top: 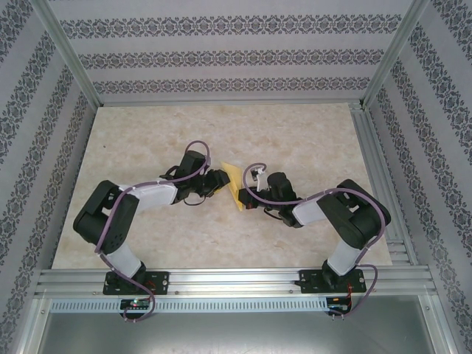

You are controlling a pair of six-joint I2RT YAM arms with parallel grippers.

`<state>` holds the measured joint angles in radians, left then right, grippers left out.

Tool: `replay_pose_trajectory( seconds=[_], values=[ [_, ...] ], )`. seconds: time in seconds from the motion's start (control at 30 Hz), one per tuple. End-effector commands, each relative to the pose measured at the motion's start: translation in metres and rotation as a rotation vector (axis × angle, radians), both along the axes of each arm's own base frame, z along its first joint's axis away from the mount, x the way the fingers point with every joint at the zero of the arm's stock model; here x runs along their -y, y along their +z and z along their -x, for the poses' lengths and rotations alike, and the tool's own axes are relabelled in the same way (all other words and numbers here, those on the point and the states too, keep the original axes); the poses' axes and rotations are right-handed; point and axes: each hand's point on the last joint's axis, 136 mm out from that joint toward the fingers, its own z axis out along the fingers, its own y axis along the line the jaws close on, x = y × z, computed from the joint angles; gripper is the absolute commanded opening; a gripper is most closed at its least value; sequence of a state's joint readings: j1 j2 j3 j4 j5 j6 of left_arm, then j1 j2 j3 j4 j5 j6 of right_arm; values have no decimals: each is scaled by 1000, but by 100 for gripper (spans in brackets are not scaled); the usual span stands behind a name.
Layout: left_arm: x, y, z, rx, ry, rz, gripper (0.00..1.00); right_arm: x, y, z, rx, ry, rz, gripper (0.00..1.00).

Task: Fold a paper plane with a square sheet of paper (pick it up from the middle)
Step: Fold the wing for the fifth time at the center of the table.

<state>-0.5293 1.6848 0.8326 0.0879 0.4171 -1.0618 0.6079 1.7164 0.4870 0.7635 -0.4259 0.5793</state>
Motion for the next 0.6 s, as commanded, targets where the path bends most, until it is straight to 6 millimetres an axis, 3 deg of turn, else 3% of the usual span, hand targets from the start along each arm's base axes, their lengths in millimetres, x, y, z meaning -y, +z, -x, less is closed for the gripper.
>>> replay_pose_trajectory(
  seconds=[0.0, 0.1, 0.27, 0.57],
  values=[
    [21, 19, -13, 104, -75, 39, 36, 1, 5, -1, -25, -11, -68, 4],
    [24, 13, -16, 104, -85, 38, 31, 4, 3, -1, -41, -18, -74, 4],
    [32, 20, -19, 141, -109, 70, 30, 7, -5, 0, -73, -30, -69, 5],
    [35, 7, -21, 120, -139, 35, 25, 11, -12, -2, -104, -53, -67, 7]
  ],
)
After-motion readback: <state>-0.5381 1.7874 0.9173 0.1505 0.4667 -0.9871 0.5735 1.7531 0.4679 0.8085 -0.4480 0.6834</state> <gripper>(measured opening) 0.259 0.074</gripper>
